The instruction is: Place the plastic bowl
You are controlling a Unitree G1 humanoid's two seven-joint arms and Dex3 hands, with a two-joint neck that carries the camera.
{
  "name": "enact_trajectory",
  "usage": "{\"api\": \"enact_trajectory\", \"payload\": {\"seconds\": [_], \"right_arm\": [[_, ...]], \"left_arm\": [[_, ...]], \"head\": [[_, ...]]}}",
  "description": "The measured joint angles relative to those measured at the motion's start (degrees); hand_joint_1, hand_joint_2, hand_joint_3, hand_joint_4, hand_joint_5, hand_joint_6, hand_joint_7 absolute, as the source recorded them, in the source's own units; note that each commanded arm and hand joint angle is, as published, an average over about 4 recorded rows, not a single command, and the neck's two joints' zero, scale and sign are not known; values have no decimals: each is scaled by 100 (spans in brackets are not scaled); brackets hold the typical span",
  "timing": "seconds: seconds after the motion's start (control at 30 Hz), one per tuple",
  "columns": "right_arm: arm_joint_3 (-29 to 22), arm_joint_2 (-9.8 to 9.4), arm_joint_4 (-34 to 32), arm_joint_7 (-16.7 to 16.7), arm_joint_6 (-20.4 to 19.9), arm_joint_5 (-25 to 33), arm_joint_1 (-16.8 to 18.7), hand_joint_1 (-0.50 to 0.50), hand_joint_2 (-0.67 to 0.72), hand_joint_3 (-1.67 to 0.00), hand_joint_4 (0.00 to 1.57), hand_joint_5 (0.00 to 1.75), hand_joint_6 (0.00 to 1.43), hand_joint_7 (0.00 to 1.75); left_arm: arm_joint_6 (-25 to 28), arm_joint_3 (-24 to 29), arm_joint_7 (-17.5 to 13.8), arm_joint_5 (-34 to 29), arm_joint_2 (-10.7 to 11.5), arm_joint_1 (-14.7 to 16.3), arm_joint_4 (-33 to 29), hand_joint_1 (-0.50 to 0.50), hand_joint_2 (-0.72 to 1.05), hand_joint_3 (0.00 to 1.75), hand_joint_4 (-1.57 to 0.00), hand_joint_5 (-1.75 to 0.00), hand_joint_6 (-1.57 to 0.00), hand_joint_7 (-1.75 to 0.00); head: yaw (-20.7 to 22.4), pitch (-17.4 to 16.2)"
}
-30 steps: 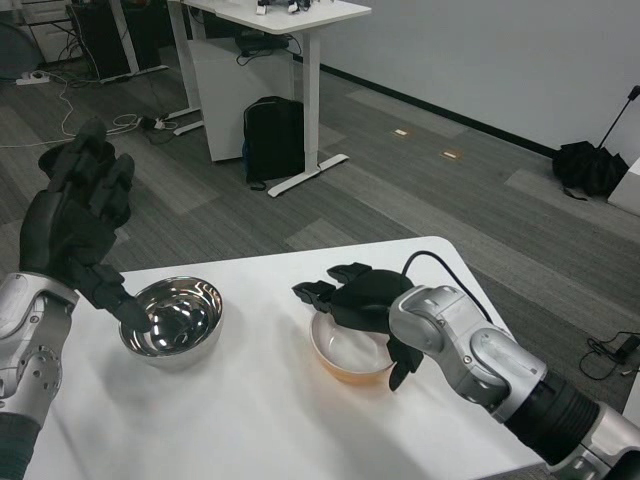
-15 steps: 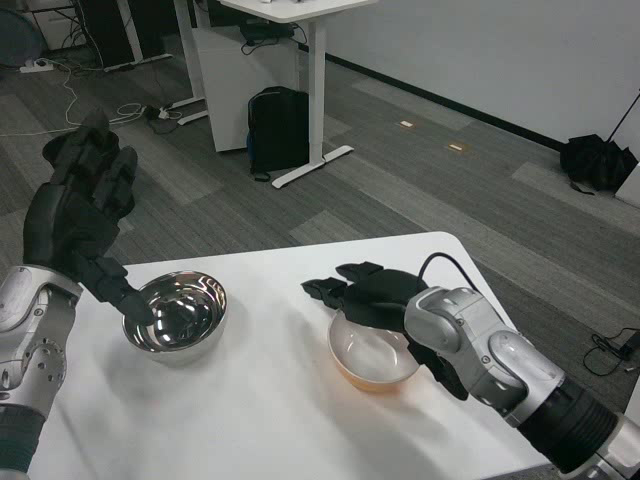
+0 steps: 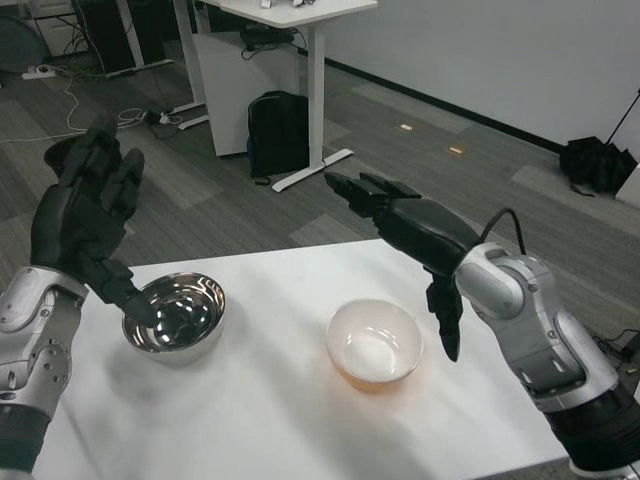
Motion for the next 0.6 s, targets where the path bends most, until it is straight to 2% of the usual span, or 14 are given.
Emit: {"api": "enact_trajectory", "payload": {"seconds": [0.07, 0.17, 0.27, 0.37, 0.43, 0.5, 0.6], "right_arm": [[-412, 77, -21, -262, -180, 530, 1, -46, 72, 0, 0, 0, 0, 0], [-1015, 160, -13, -657, -432, 1266, -46, -46, 72, 0, 0, 0, 0, 0], [-1225, 243, 207, -1088, -892, 1741, -109, -46, 68, 0, 0, 0, 0, 0], [-1230, 403, 788, -1916, -1830, 2360, -180, -46, 66, 0, 0, 0, 0, 0], [-1063, 590, 1433, -2531, -2661, 2891, -260, -46, 63, 0, 0, 0, 0, 0], [-851, 734, 1915, -2817, -3129, 3237, -353, -46, 60, 0, 0, 0, 0, 0], [-688, 770, 2148, -2883, -3235, 3261, -449, -46, 60, 0, 0, 0, 0, 0]], "left_arm": [[-3, 0, 0, 0, -1, 0, 0, -50, -72, 2, 0, 0, 0, 0], [-4, 2, 0, 0, 0, 0, -1, -50, -72, 9, 0, 0, 0, 0], [-5, -7, 1, -37, -1, 0, -8, -50, -72, 7, 0, 0, 0, 0], [-8, -39, 1, -73, -2, 0, -17, -50, -72, 7, 0, 0, 0, 0], [-8, -62, 2, -76, -2, 0, -22, -50, -72, 7, 0, 0, 0, 0], [-8, -75, 3, -76, -1, 0, -30, -50, -72, 7, 0, 0, 0, 0], [-8, -82, 2, -76, -1, 0, -38, -50, -72, 9, 0, 0, 0, 0]], "head": [[-9, 162], [-25, 441], [-37, 731], [-44, 1027], [-56, 1210], [-67, 1382], [-72, 1497]]}}
